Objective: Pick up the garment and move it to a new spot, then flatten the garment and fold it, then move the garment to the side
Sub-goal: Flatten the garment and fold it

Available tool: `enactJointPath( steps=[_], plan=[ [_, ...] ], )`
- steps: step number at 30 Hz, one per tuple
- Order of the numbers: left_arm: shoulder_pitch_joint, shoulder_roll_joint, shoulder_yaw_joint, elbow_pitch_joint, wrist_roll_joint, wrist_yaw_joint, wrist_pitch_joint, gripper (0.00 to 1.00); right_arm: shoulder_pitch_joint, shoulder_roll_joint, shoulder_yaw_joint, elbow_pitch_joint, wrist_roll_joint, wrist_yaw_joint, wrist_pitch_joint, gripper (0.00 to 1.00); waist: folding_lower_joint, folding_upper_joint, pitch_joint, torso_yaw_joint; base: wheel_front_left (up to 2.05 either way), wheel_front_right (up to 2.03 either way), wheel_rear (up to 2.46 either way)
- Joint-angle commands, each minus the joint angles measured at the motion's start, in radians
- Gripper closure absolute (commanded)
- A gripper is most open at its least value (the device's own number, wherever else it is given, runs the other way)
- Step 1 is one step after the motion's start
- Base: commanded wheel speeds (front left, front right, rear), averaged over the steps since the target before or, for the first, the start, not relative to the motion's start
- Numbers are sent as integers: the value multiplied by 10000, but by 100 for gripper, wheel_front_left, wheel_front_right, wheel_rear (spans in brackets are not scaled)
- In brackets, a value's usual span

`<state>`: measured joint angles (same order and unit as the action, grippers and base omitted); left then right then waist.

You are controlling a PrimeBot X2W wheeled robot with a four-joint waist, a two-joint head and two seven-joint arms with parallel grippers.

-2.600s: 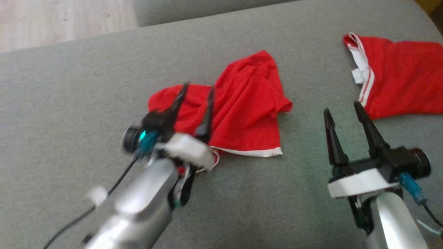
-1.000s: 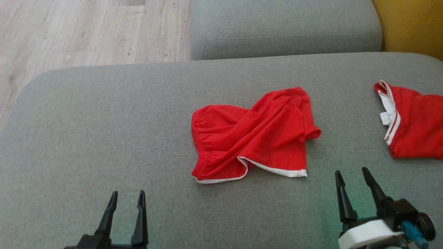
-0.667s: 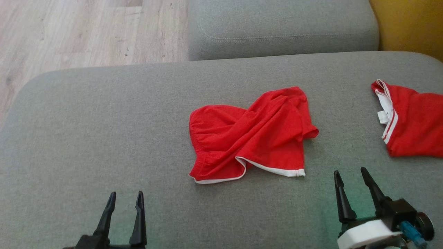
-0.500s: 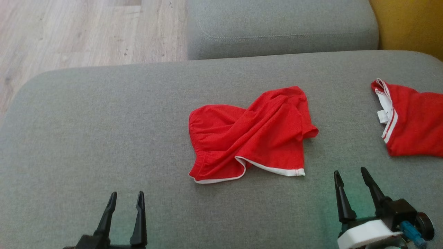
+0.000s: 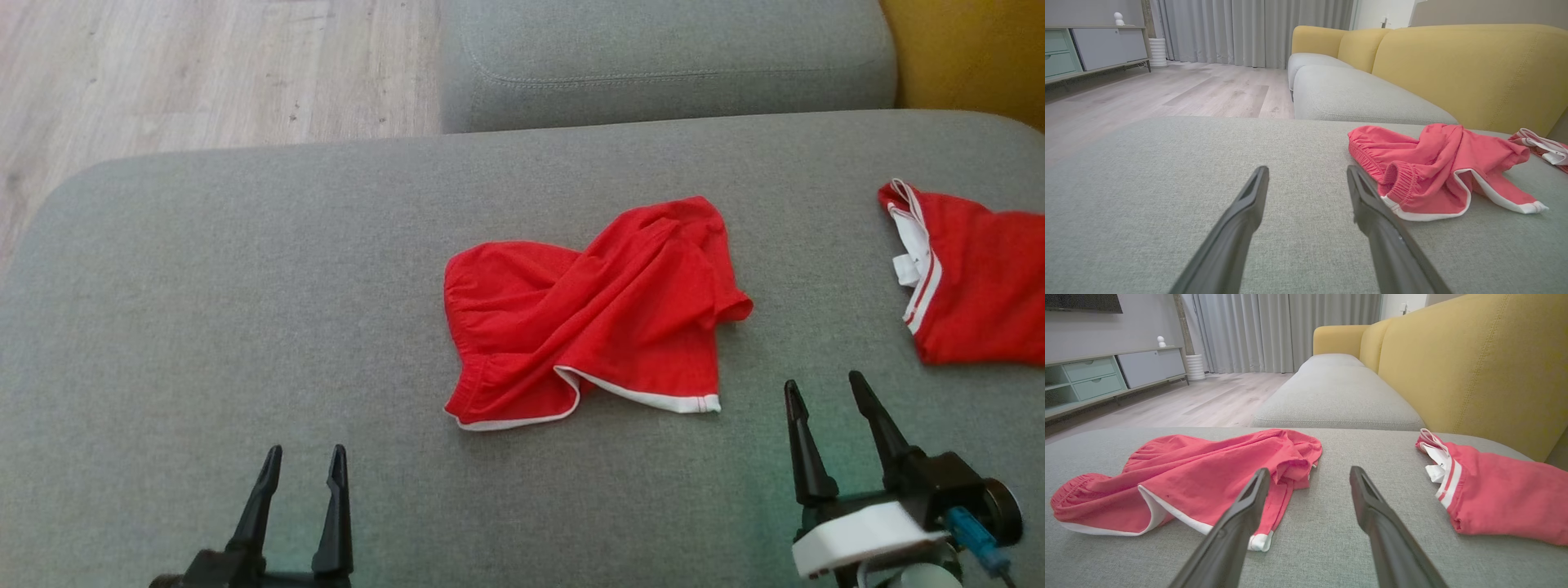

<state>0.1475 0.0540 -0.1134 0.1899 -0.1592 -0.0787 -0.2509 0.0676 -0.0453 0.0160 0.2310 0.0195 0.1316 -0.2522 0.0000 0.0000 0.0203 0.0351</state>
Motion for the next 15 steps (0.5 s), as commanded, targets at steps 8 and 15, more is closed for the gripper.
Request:
enactJointPath(
  steps=[8,15],
  plan=[
    [-534,-37,76,-337,58,-24,-109,0,-466,-49,432,-364,254,-9,-95,0,0,0,91,-101,0,0,0],
    [-1331,-37,-729,428,205,-354,-109,0,-1296,-49,1169,405,1198,-9,511,0,0,0,795,-261,0,0,0]
  ],
)
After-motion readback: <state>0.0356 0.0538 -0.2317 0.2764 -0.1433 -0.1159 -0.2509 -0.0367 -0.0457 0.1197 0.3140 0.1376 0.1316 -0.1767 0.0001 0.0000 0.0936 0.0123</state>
